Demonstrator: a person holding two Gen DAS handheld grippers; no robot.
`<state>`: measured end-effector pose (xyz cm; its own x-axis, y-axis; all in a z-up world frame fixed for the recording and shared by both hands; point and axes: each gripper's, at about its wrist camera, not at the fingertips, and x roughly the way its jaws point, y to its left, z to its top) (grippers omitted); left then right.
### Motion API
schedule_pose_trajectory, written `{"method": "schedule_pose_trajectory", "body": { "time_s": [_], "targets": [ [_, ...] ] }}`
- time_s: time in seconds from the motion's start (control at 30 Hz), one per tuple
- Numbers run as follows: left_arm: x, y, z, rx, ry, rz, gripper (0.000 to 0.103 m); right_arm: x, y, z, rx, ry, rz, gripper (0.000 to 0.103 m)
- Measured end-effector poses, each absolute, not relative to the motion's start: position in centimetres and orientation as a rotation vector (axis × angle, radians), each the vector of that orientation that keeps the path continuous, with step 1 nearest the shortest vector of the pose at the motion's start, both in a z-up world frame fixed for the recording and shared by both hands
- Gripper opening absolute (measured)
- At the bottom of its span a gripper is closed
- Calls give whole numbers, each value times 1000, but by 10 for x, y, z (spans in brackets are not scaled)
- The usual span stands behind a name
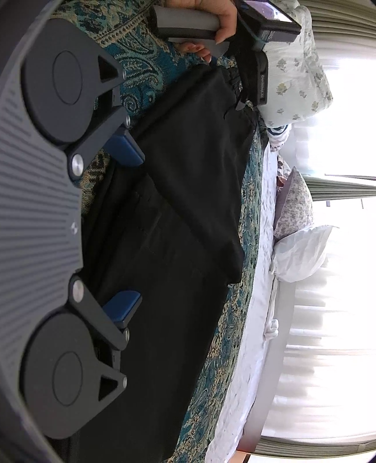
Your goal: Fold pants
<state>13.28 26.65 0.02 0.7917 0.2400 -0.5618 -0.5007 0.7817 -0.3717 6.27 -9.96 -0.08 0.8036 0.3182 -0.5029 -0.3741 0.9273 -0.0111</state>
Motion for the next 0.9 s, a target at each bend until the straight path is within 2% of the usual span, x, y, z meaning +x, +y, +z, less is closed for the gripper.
{"method": "schedule_pose_trajectory", "body": {
  "time_s": [0.07,0.17,0.23,0.3,0.4,0.47,0.53,0.57,0.6,0.63,0.67,0.7,0.8,0.9],
  "targets": [
    [128,267,0,-549,495,396,97,62,-99,-1,-114,516,370,99],
    [114,275,-3,-624,439,383,77,60,-100,-1,-111,511,367,99],
    [104,284,-7,-704,404,392,49,59,-100,-1,-110,508,366,99],
    [97,292,-10,-755,394,402,39,58,-100,-1,-109,505,366,99],
    [92,300,-14,-807,368,370,38,57,-102,-2,-106,503,367,99],
    [95,299,-14,-801,361,359,51,57,-102,-2,-105,503,368,99],
    [100,295,-13,-783,350,323,76,57,-102,-1,-107,503,366,99],
    [105,292,-11,-761,361,320,77,57,-102,-1,-107,500,363,99],
    [110,288,-9,-727,384,337,71,56,-103,-1,-105,494,354,99],
    [115,283,-6,-690,409,372,41,55,-104,0,-99,487,344,99],
    [118,280,-3,-662,433,417,24,54,-106,3,-87,482,340,98],
    [118,279,-1,-665,428,421,15,54,-110,7,-63,478,338,97],
    [109,275,13,-699,376,407,12,52,-128,24,26,458,332,97],
    [101,253,40,-599,316,355,11,50,-150,36,51,463,288,97]
  ]
}}
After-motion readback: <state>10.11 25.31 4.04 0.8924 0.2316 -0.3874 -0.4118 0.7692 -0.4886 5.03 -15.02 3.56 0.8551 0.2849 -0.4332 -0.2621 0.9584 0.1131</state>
